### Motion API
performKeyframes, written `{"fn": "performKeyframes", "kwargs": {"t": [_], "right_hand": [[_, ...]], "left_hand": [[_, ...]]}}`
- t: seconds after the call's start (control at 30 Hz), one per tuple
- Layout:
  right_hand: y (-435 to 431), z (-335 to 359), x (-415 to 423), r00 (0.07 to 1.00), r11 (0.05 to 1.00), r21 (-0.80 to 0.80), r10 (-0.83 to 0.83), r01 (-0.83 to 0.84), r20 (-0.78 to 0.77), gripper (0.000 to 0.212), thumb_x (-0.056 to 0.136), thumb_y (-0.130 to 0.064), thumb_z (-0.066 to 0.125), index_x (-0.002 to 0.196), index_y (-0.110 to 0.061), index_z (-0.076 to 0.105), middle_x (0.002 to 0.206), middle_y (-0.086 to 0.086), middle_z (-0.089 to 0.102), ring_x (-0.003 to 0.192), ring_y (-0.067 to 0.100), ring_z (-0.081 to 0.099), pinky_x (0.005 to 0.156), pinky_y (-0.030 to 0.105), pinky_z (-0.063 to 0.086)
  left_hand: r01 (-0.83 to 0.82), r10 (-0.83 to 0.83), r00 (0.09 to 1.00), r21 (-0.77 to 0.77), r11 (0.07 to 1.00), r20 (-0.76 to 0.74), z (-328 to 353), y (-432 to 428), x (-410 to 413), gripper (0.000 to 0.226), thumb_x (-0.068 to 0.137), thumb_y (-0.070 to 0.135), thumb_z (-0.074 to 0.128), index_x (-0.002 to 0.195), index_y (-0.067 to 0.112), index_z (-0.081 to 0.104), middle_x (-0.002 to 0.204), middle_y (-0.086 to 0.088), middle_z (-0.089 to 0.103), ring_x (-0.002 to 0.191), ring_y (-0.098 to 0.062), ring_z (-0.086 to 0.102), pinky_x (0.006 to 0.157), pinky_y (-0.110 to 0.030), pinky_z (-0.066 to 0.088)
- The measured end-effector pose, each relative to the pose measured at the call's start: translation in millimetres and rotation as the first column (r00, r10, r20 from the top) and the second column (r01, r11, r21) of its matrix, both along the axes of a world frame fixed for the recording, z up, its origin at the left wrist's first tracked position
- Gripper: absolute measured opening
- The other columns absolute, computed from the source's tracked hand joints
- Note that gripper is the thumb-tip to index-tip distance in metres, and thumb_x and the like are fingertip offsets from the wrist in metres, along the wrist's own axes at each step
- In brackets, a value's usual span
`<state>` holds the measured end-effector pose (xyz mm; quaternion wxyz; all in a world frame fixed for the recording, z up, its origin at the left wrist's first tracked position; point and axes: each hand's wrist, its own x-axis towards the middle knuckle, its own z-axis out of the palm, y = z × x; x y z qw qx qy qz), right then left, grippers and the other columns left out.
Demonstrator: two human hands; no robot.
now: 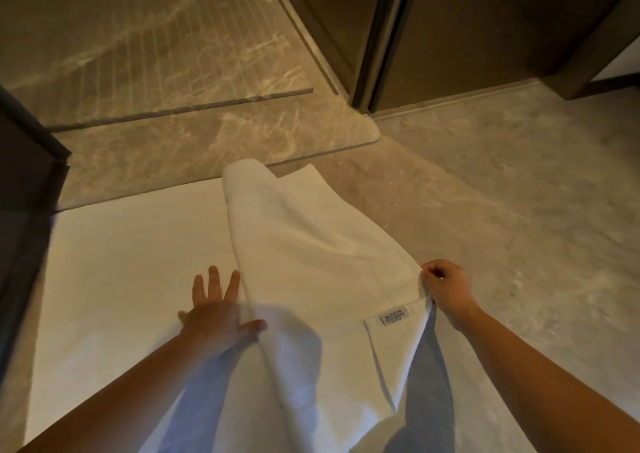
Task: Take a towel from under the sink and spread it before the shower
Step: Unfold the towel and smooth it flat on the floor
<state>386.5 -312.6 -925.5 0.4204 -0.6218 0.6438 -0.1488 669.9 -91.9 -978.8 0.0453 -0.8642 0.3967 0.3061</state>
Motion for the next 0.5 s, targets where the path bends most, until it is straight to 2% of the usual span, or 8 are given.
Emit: {"fn": "performKeyframes", "kwargs": {"t": [0.1, 0.2, 0.3, 0.4, 0.43, 0.5], "right_hand": [[-11, 0, -20, 0.996, 0.998, -0.037, -0.062, 0.060, -0.067, 0.021, 0.085, 0.003, 0.047, 0.083, -0.006, 0.066, 0.084, 0.013, 0.063, 0.072, 0.024, 0.055, 0.064, 0.030, 0.043], [-18, -2, -36, 0.985, 0.991, -0.060, -0.129, 0.123, -0.113, 0.019, 0.086, -0.003, 0.049, 0.086, -0.009, 0.067, 0.086, 0.013, 0.065, 0.069, 0.023, 0.055, 0.056, 0.028, 0.042], [-14, -4, -37, 0.988, 0.991, -0.046, -0.127, 0.124, -0.090, 0.021, 0.088, -0.005, 0.050, 0.103, -0.007, 0.065, 0.091, 0.011, 0.064, 0.073, 0.023, 0.057, 0.063, 0.029, 0.045], [3, -11, -20, 0.992, 0.992, -0.114, 0.045, -0.058, -0.116, 0.027, 0.088, -0.011, 0.056, 0.114, -0.005, 0.060, 0.117, 0.016, 0.060, 0.101, 0.031, 0.058, 0.088, 0.041, 0.047], [9, -13, -12, 0.976, 0.977, -0.134, 0.140, -0.164, -0.169, 0.030, 0.088, -0.016, 0.057, 0.117, -0.007, 0.058, 0.125, 0.016, 0.055, 0.111, 0.031, 0.054, 0.097, 0.042, 0.043], [23, -18, 8, 0.885, 0.895, -0.118, 0.392, -0.430, -0.251, 0.041, 0.087, -0.021, 0.059, 0.126, -0.010, 0.051, 0.136, 0.013, 0.047, 0.124, 0.029, 0.045, 0.105, 0.036, 0.032]], "left_hand": [[0.057, -0.058, 0.998, 0.054, 0.997, 0.023, 3, 2, -1, 0.116, 0.060, 0.080, 0.054, 0.142, 0.032, -0.014, 0.152, -0.008, -0.027, 0.139, -0.036, -0.017, 0.100, -0.067, 0.027], [0.075, -0.078, 0.996, 0.082, 0.994, 0.031, 10, 1, -4, 0.117, 0.064, 0.073, 0.059, 0.142, 0.030, -0.016, 0.151, -0.010, -0.029, 0.139, -0.037, -0.017, 0.100, -0.067, 0.028], [0.069, -0.071, 0.997, 0.111, 0.991, 0.014, 17, -2, -7, 0.116, 0.067, 0.068, 0.061, 0.142, 0.028, -0.017, 0.150, -0.010, -0.030, 0.138, -0.037, -0.019, 0.101, -0.066, 0.028], [0.068, -0.071, 0.997, 0.134, 0.989, 0.019, 20, -5, -10, 0.115, 0.069, 0.066, 0.061, 0.142, 0.026, -0.019, 0.150, -0.012, -0.031, 0.138, -0.038, -0.019, 0.100, -0.066, 0.029], [0.066, -0.069, 0.997, 0.138, 0.988, 0.016, 20, -5, -10, 0.115, 0.069, 0.066, 0.061, 0.142, 0.026, -0.019, 0.150, -0.012, -0.031, 0.138, -0.038, -0.020, 0.100, -0.066, 0.029], [0.065, -0.067, 0.998, 0.146, 0.987, 0.012, 19, -5, -10, 0.116, 0.069, 0.066, 0.062, 0.141, 0.026, -0.020, 0.149, -0.011, -0.032, 0.138, -0.037, -0.021, 0.100, -0.067, 0.029]]}}
